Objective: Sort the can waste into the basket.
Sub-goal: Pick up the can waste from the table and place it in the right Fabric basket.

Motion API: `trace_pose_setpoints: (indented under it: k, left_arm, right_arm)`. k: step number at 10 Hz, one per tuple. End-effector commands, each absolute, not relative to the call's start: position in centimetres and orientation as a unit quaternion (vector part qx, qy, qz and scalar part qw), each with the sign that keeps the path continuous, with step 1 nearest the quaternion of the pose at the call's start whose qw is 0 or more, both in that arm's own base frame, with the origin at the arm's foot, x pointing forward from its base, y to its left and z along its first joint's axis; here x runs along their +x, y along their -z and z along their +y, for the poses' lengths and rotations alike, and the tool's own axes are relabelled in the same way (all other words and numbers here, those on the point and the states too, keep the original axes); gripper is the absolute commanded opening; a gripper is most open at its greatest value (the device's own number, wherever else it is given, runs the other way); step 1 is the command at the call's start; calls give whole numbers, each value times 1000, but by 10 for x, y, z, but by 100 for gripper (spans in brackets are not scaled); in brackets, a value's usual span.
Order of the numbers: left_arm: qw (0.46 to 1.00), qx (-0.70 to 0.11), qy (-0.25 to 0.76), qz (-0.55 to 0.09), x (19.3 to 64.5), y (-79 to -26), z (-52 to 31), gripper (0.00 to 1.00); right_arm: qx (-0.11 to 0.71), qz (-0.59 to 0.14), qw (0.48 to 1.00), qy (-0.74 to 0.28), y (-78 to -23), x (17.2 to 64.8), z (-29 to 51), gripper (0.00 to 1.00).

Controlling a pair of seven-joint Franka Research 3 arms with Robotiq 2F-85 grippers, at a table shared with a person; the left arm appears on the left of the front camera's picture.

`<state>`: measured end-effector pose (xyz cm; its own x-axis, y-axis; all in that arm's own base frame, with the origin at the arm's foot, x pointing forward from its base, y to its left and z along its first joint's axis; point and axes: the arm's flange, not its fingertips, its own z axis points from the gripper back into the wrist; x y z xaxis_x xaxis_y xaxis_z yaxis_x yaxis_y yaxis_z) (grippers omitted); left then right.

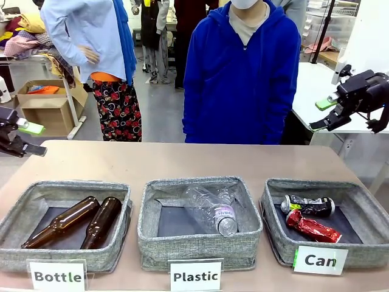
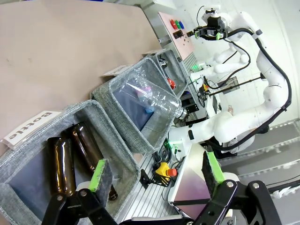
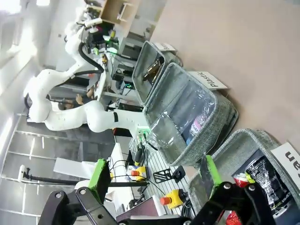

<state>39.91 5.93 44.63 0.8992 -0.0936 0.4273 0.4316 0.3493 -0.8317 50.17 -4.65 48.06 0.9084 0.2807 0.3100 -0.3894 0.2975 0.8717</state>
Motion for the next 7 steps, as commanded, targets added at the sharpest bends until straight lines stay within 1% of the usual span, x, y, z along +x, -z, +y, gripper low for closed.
trace_pose_setpoints:
  k: [1,7]
  left_arm:
    - [808,-545,168,-151,395,-447,59,100]
    - [808,-545,168,-151,395,-447,59,100]
  right_arm:
    - [554,-52,801,-220,-485,503,-48,100]
    - [554,-52,801,-220,-485,503,-48,100]
